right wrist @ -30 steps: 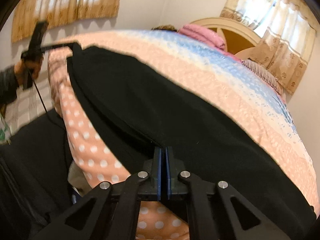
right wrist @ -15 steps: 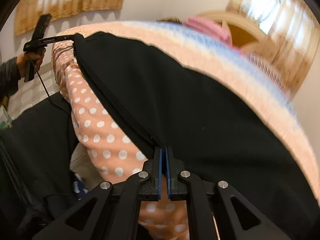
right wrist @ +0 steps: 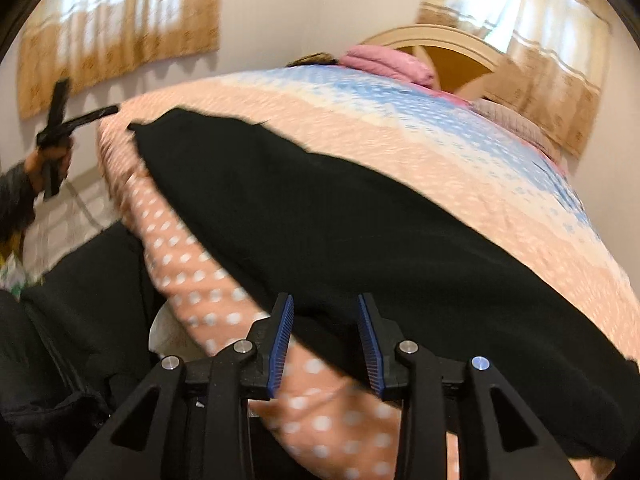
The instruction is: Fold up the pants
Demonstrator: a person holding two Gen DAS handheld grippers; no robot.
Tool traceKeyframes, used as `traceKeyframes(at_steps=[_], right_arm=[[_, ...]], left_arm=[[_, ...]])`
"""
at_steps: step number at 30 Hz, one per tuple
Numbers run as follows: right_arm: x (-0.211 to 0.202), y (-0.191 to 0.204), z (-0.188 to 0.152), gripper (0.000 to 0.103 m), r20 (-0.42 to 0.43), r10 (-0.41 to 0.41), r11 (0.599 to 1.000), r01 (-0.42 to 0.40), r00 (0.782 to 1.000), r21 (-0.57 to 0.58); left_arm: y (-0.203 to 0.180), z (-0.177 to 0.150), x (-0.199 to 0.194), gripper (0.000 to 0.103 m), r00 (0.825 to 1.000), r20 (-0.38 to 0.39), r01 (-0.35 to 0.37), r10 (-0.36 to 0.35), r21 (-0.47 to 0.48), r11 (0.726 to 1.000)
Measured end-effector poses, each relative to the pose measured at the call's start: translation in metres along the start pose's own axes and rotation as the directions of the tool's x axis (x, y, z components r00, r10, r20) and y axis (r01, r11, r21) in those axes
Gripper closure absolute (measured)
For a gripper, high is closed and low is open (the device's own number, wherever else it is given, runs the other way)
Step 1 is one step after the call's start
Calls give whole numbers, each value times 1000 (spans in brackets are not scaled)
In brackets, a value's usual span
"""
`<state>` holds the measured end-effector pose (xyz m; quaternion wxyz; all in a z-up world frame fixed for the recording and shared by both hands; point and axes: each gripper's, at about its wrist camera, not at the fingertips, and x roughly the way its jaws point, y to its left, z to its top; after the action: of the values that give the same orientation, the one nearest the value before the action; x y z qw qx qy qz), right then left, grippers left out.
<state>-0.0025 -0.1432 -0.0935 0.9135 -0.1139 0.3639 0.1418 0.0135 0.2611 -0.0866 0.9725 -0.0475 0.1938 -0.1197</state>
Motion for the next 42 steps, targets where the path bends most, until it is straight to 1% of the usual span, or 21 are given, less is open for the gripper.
traceKeyframes(at_steps=[2, 7, 10, 12, 13, 14, 15, 16, 17, 19, 22, 23, 24, 26, 28, 30, 33, 34, 36, 38, 42], right_arm=[[-4, -15, -1, 68, 12, -45, 997, 44, 999, 65], [-27, -55, -14, 68, 43, -122, 971, 111, 992, 213], [-49, -84, -24, 68, 55, -204, 943, 181, 977, 278], [-74, -118, -33, 68, 69, -292, 897, 248, 954, 365], [-87, -135, -38, 68, 78, -323, 868, 262, 943, 422], [-96, -151, -42, 68, 81, -347, 838, 271, 934, 474], [-106, -170, -51, 68, 72, -376, 792, 280, 924, 543], [-111, -181, -55, 68, 58, -391, 761, 287, 919, 582], [-116, -196, -65, 68, 33, -407, 715, 296, 913, 633], [-120, -213, -79, 68, 2, -407, 667, 295, 914, 684], [-118, -224, -95, 68, -24, -394, 629, 289, 919, 722], [-116, -226, -97, 68, -30, -388, 621, 285, 921, 730], [-113, -231, -99, 68, -31, -376, 615, 274, 926, 740], [-106, -233, -99, 68, -22, -348, 614, 246, 937, 750], [-109, -235, -106, 68, -31, -343, 628, 254, 939, 736], [-115, -238, -113, 68, -30, -340, 631, 251, 940, 734], [-118, -245, -119, 68, -34, -329, 616, 242, 944, 750], [-119, -248, -121, 68, -40, -329, 604, 243, 943, 759], [-125, -251, -125, 68, -41, -322, 593, 235, 946, 770], [-127, -253, -127, 68, -47, -309, 587, 229, 950, 776], [-124, -253, -128, 68, -45, -276, 589, 206, 960, 781]], left_arm=[[-24, 8, 3, 41, 999, 17, 45, -46, 30, 999], [-96, 22, 27, 41, 978, -25, 207, -205, 125, 970], [-143, 28, 45, 41, 954, -81, 299, -290, 173, 938], [-178, 30, 60, 41, 922, -123, 385, -368, 184, 904], [-188, 30, 64, 41, 912, -139, 407, -386, 186, 894], [-208, 27, 73, 41, 890, -172, 451, -423, 190, 872], [-218, 24, 77, 41, 875, -190, 477, -444, 187, 859], [-235, 20, 83, 41, 854, -220, 511, -472, 188, 839], [-247, 17, 86, 41, 840, -238, 533, -488, 190, 825], [-273, 11, 88, 41, 807, -277, 578, -521, 195, 792], [-314, 7, 90, 41, 755, -340, 645, -561, 230, 729], [-331, 5, 90, 41, 741, -363, 662, -565, 252, 706], [-341, 5, 89, 41, 734, -377, 671, -565, 274, 689], [-370, 1, 91, 42, 704, -422, 705, -571, 315, 636], [-386, -3, 92, 46, 697, -445, 713, -562, 350, 608], [-395, -5, 95, 55, 685, -470, 725, -557, 360, 587], [-407, -15, 100, 56, 667, -513, 740, -540, 368, 563], [-409, -19, 101, 57, 667, -531, 739, -523, 383, 554], [-417, -32, 105, 66, 675, -558, 730, -483, 412, 545], [-415, -39, 107, 66, 692, -559, 713, -457, 429, 555], [-410, -39, 104, 67, 709, -539, 695, -454, 429, 577]])
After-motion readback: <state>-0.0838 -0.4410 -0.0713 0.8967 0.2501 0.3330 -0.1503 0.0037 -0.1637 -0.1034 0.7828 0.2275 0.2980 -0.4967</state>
